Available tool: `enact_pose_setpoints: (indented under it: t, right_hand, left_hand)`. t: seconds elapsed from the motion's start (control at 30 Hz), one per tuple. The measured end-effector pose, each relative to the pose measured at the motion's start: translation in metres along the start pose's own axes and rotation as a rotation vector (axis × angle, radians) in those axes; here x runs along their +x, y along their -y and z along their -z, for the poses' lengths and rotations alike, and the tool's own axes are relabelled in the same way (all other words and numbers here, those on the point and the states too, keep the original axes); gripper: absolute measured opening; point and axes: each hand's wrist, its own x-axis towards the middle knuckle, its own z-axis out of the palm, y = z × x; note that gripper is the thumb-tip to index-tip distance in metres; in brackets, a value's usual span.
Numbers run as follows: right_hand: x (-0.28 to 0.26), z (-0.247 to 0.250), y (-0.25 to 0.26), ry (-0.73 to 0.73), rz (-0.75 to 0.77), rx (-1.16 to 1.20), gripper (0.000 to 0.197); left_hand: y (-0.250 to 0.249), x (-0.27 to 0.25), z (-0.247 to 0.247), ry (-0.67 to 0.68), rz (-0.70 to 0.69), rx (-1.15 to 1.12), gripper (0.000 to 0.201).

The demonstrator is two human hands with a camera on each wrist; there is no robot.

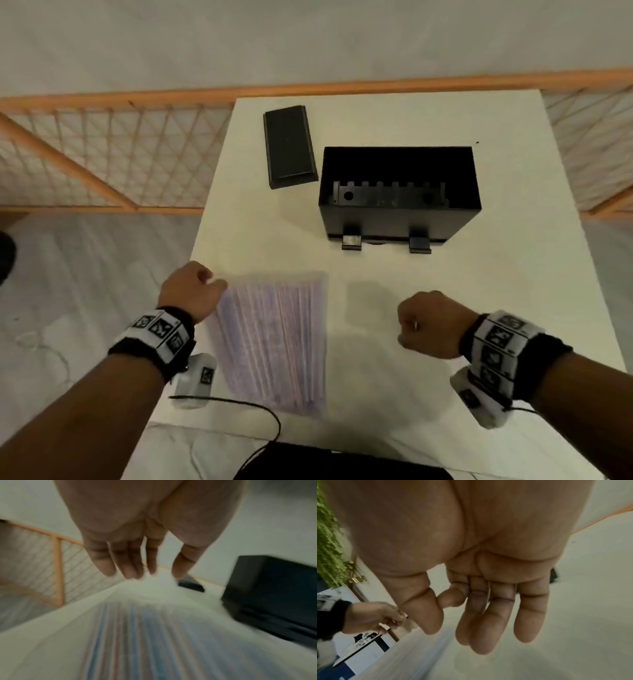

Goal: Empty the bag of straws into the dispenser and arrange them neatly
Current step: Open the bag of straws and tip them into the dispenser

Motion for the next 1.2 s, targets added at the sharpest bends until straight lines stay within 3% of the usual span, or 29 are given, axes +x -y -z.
enact_pose_setpoints:
  t: [0.1, 0.2, 0.3, 0.37, 0.47, 0.57, 0.7, 0.83, 1.0, 1.07, 1.1, 1.13, 1.17, 1.2]
  right_hand:
    - [0.032, 0.01, 0.04, -0.078, 0.064, 0.046, 0.019]
    - [0.064, 0.015, 0.087, -0.071, 0.099, 0.074, 0.021]
    - [0.1, 0.013, 0.126, -0.146, 0.162, 0.115, 0.018]
    - [0.128, 0.009, 0.15, -0.213, 0.189, 0.195, 0.037]
    - [0.168, 0.004, 0.189, -0.21, 0.173, 0.254, 0.067]
    - [0.198, 0.001, 0.221, -0.114, 0.149, 0.294, 0.051]
    - [0.219, 0.006, 0.231, -0.115, 0.182, 0.246, 0.039]
    - [0.208, 0.015, 0.201, -0.039, 0.201, 0.115, 0.038]
    - [0.182, 0.014, 0.172, -0.05, 0.146, 0.124, 0.032]
    - [0.179, 0.013, 0.172, -0.068, 0.162, 0.117, 0.03]
    - [0.178, 0.013, 0.172, -0.081, 0.184, 0.119, 0.031]
    - [0.178, 0.016, 0.172, -0.096, 0.211, 0.126, 0.033]
    - [0.177, 0.018, 0.17, -0.114, 0.226, 0.147, 0.035]
    - [0.174, 0.021, 0.166, -0.135, 0.231, 0.181, 0.037]
  left_hand:
    - [0.023, 0.041, -0.016, -0.041, 0.305, -0.238, 0.066]
    - [0.035, 0.059, -0.031, 0.055, 0.416, -0.418, 0.072]
    - [0.04, 0.07, -0.04, 0.002, 0.272, -0.369, 0.047]
    - [0.037, 0.07, -0.042, 0.013, 0.174, -0.409, 0.038]
    - [0.035, 0.067, -0.041, 0.092, 0.153, -0.727, 0.039]
    - [0.035, 0.067, -0.037, 0.288, 0.096, -0.981, 0.027]
    - [0.036, 0.07, -0.032, 0.313, 0.092, -1.061, 0.033]
    - [0.045, 0.086, -0.035, 0.166, 0.108, -0.864, 0.045]
    - [0.033, 0.074, -0.028, 0.085, -0.177, -0.613, 0.031]
    - [0.022, 0.07, -0.023, 0.171, -0.491, -0.338, 0.056]
    - [0.014, 0.07, -0.02, 0.244, -0.632, -0.128, 0.052]
    - [0.005, 0.072, -0.019, 0.324, -0.732, 0.019, 0.033]
    - [-0.001, 0.073, -0.017, 0.425, -0.769, 0.096, 0.023]
    - [-0.007, 0.076, -0.015, 0.486, -0.795, 0.082, 0.029]
